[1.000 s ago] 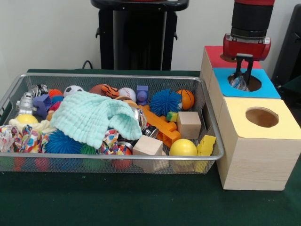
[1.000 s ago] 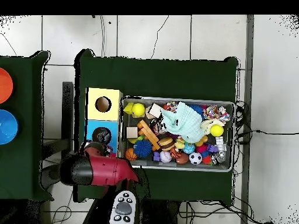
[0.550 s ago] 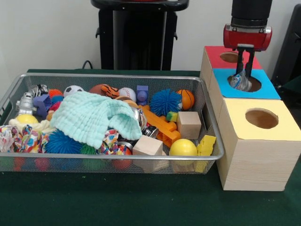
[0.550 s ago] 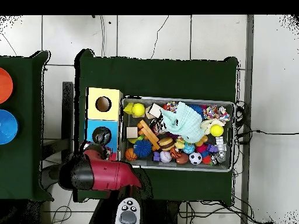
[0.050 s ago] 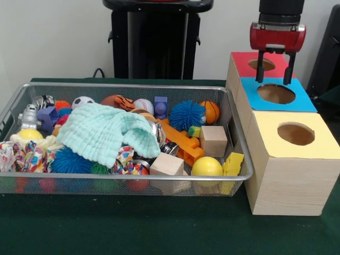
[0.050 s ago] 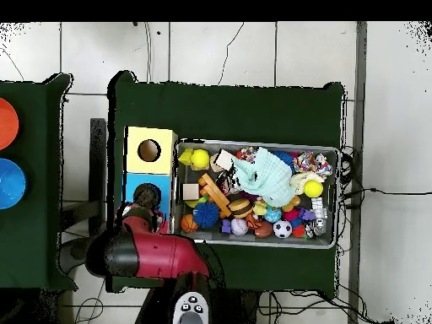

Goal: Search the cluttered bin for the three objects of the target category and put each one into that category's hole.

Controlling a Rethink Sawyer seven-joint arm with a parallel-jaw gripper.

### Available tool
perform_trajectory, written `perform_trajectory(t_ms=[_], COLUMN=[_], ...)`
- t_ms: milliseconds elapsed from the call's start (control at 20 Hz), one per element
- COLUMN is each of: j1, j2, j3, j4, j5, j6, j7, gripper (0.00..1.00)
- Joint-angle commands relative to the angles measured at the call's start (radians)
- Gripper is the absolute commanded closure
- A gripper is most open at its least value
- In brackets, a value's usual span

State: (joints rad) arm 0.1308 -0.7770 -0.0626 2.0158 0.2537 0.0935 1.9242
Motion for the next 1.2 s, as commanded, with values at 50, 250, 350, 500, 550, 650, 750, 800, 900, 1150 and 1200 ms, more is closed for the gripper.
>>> perform_trajectory(t_ms=[50,250,350,500,550,650,750,800,900,1150,1200], j1=[-0.015,-0.012,-0.017,-0.031,-0.043,-0.038,-0.039,-0.055,-0.069,-0.168,-0.209], j2=[0.014,-0.002,-0.017,-0.029,-0.028,-0.026,-0.032,-0.044,-0.065,-0.101,-0.104], j3=[0.003,0.007,0.009,0.002,0.009,-0.010,-0.018,-0.007,-0.016,0.042,0.075], j4=[0.019,0.043,0.055,0.067,0.069,0.070,0.065,0.069,0.064,0.041,0.027], j5=[-0.006,0.003,0.001,-0.021,-0.032,-0.044,-0.053,-0.058,-0.076,-0.104,-0.098], j6=[-0.096,-0.101,-0.100,-0.169,-0.188,-0.226,-0.225,-0.210,-0.191,-0.003,0.109], j7=[0.197,0.208,0.207,0.214,0.214,0.212,0.193,0.183,0.150,0.050,0.009], gripper=[0.00,0.00,0.00,0.00,0.00,0.00,0.00,0.00,0.00,0.00,0.00])
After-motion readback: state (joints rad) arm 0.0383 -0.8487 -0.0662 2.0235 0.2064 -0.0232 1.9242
